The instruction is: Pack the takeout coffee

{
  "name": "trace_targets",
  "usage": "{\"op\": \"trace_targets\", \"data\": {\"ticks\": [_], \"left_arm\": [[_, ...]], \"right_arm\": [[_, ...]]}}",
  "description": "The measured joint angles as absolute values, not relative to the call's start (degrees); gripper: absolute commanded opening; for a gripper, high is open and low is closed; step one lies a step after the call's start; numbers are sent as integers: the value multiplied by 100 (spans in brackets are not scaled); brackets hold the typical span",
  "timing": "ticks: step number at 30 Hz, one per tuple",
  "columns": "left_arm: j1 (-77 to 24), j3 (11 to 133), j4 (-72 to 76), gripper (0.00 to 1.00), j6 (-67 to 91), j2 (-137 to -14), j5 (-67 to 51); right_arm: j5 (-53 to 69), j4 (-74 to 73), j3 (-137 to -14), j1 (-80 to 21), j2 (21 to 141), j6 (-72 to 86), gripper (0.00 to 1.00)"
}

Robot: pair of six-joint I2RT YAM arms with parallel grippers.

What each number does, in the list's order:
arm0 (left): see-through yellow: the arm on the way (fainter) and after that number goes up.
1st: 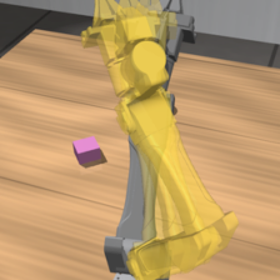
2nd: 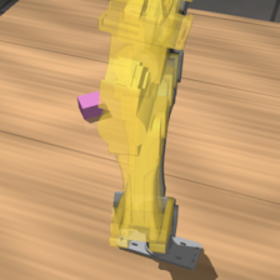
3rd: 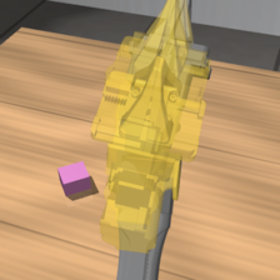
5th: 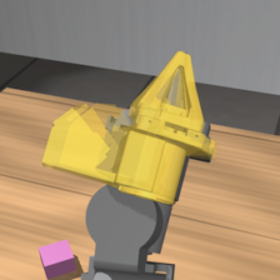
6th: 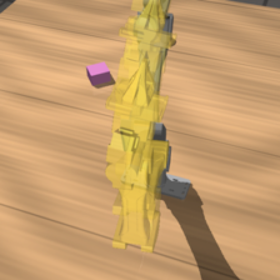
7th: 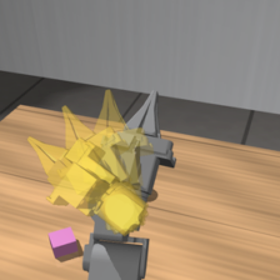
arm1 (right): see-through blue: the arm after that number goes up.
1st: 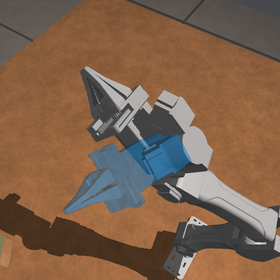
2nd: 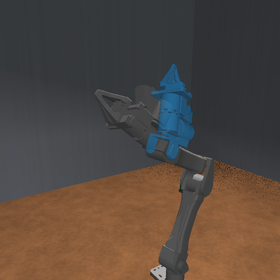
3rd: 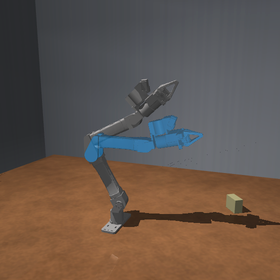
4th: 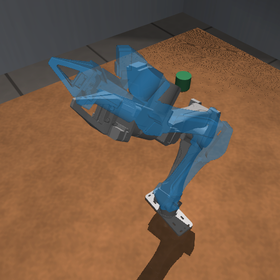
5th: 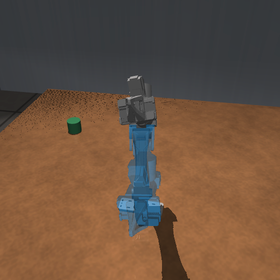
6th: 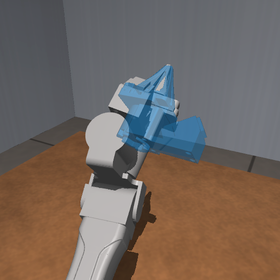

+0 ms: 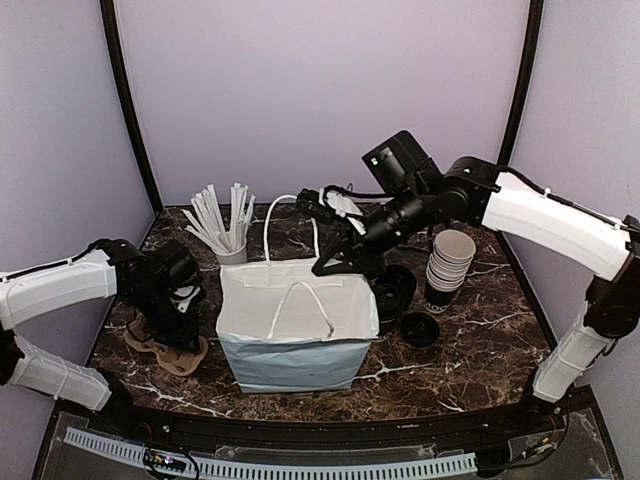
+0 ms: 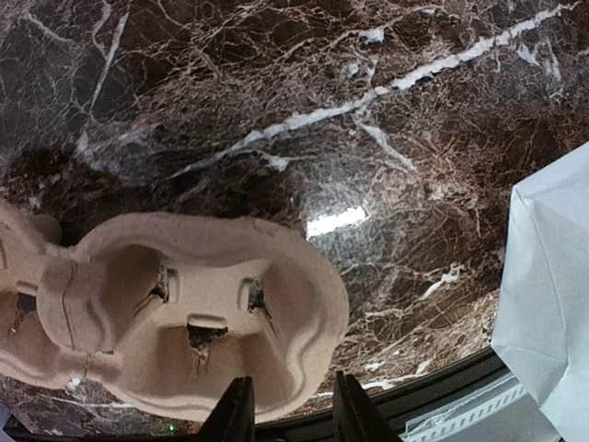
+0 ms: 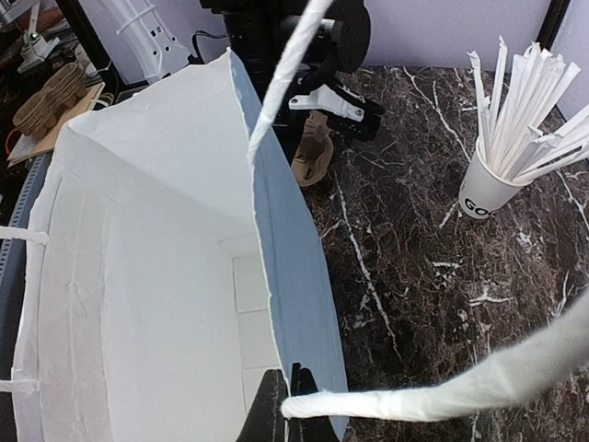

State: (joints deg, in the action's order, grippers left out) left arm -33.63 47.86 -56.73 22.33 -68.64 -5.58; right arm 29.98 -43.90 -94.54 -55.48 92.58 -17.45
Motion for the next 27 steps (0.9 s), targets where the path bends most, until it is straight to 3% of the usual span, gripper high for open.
{"op": "trace_targets", "data": {"ticks": [4, 10, 27], "left_arm": [[-3363, 4786, -5476, 24, 2231, -7371, -534], [-3363, 4799, -5273, 25, 2228, -8149, -596], [-3356, 6163, -5004, 48, 1798, -9236, -373]], "right_arm": [[3024, -4414, -9369, -5596, 9242, -1900, 0], [3017, -4414, -9185, -5612, 9183, -2034, 0], [2836, -4375, -8995, -5612, 9004, -2209, 0]]}}
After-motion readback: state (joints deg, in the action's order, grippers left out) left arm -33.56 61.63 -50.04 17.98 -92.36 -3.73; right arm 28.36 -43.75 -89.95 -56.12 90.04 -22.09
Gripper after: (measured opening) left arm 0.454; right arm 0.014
